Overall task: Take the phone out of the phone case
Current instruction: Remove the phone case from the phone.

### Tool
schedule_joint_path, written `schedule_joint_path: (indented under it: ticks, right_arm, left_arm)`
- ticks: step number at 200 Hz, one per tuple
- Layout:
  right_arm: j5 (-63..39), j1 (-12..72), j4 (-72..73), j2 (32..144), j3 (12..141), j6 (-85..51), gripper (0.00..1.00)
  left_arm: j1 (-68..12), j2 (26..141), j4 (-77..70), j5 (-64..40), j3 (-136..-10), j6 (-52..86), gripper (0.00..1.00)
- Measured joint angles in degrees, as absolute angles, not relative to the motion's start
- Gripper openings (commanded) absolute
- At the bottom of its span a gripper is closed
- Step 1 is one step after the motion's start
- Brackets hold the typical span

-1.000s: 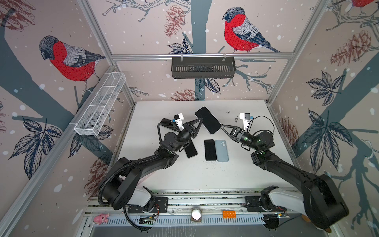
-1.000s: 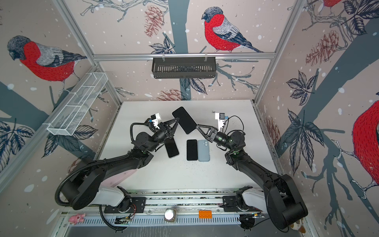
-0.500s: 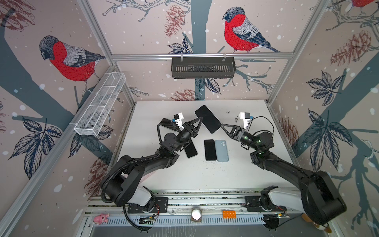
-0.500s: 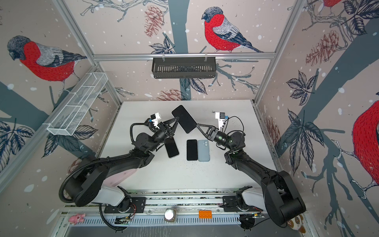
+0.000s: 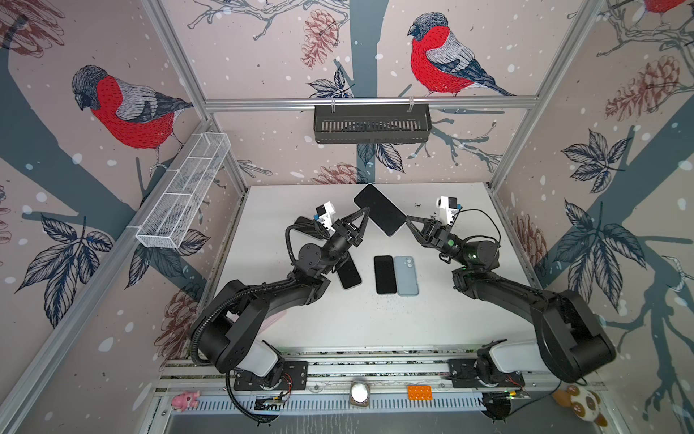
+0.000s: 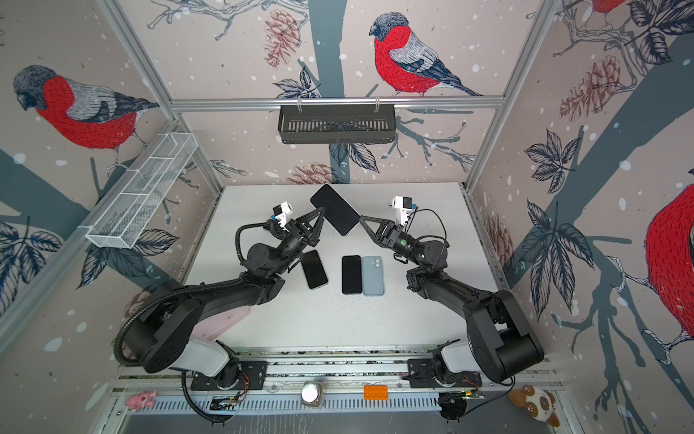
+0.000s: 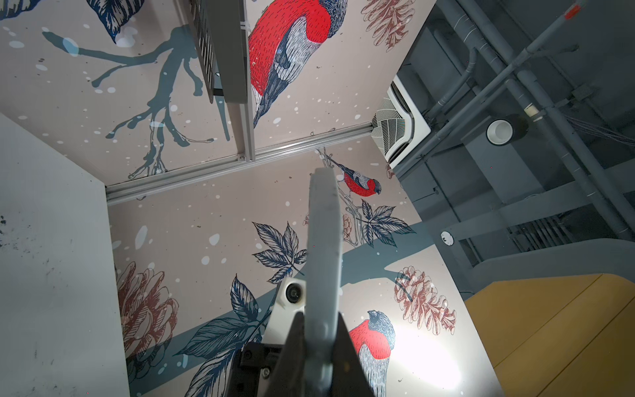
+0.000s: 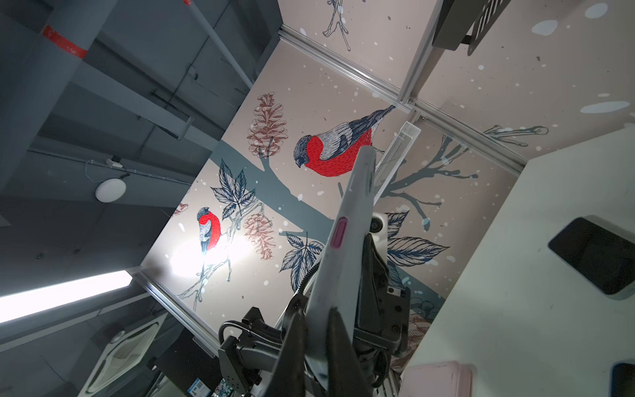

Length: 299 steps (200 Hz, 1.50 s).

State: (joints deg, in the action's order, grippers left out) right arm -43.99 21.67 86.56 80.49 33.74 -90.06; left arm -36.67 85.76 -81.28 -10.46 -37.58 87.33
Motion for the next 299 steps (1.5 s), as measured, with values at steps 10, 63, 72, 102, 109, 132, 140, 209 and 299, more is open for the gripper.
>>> schedule_joint_path:
  ticks: [10,63,72,102,109,132,140,209,299]
  right_arm:
    - [-43.83,21.54,87.57,81.76,34.61,-91.94,0.07]
    - [-41.67,21.15,92.2,88.71,40.34,-101.01,0.07]
    - [-41.28,21.12,92.51,89.45,41.32,-102.24,0.08]
    - [-40.01,21.06,93.76,91.44,44.56,-104.99,0.09]
    - [-39.59,21.06,93.91,91.9,45.25,-105.3,0.09]
    - [-38.22,21.02,93.97,93.73,47.55,-107.39,0.09]
    - [-37.65,20.99,93.97,94.24,48.12,-108.05,0.09]
    - [-34.54,20.95,94.02,96.29,51.07,-112.55,0.1]
    - [-30.11,21.54,94.08,99.5,56.88,-116.84,0.14]
  left_arm:
    - [-36.67,86.0,-81.47,-10.07,-38.11,87.48,0.0]
    - [-36.64,87.96,-81.47,-6.7,-41.67,88.27,0.0]
    - [-36.64,88.31,-81.49,-6.15,-42.35,88.31,0.0]
    - [-36.64,89.73,-81.65,-5.15,-44.91,88.66,0.0]
    - [-36.62,90.35,-81.91,-4.82,-45.58,88.75,0.0]
    - [-36.45,92.47,-82.85,-3.9,-47.51,89.6,0.0]
    - [-36.34,93.23,-83.26,-3.64,-48.12,89.91,0.0]
    - [-36.05,96.25,-84.29,-2.96,-52.36,90.8,0.0]
    - [-36.03,98.59,-83.9,-1.58,-57.89,90.17,0.0]
